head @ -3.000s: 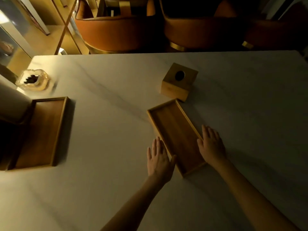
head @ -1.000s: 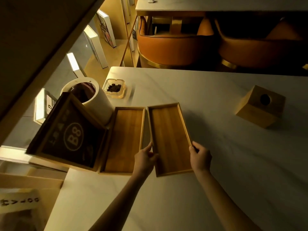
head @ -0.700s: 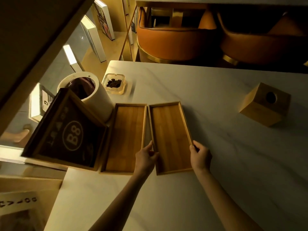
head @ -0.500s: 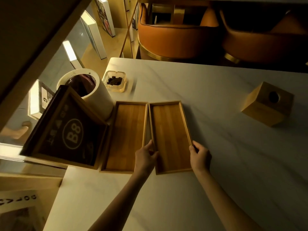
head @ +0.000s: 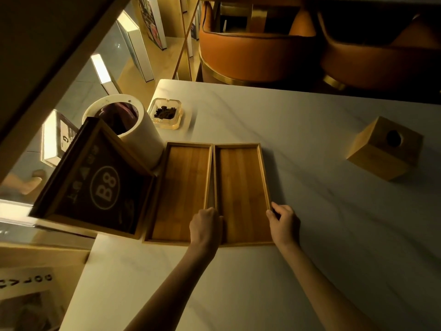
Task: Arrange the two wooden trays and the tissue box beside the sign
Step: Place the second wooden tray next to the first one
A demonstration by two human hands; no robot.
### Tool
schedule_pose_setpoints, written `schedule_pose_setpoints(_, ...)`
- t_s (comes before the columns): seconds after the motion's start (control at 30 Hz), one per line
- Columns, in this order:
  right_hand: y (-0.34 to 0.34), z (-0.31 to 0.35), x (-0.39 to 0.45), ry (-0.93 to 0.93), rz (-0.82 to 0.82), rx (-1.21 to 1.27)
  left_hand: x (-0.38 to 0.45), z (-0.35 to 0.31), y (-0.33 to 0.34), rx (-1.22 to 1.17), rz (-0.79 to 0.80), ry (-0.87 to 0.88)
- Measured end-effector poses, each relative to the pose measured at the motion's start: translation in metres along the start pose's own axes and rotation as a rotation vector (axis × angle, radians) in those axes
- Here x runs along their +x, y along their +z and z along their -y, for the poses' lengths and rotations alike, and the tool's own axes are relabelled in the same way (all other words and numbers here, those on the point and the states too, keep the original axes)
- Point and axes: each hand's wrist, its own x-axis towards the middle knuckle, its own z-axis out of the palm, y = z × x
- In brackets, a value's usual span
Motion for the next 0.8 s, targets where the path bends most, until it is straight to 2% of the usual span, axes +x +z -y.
schedule_pose_setpoints(0.27, -0.001, -0.003, 0.001, -0.032, 0.02, -0.058, -0.006, 0.0, 0.004, 0.047, 0.004, 0.037)
schedule_pose_setpoints(0.4, -0.006, -0.005, 0.001, -0.065, 0.091, -0.099, -0.009, 0.005, 0.004, 0.049, -0.024, 0.08)
schedule_pose_setpoints(0.57, -0.016, -0.012, 0.0, -0.108, 0.137, -0.132, -0.032, 0.03, 0.0, 0.096, -0.199, 0.291)
schedule_pose_setpoints(0.67, -0.019, -0.016, -0.005, -0.139, 0.145, -0.149, -0.043, 0.057, 0.006, 0.199, -0.273, 0.313)
schedule_pose_setpoints(0.8, -0.019, -0.02, -0.009, -0.154, 0.175, -0.173, -0.053, 0.084, 0.011, 0.351, -0.143, 0.262)
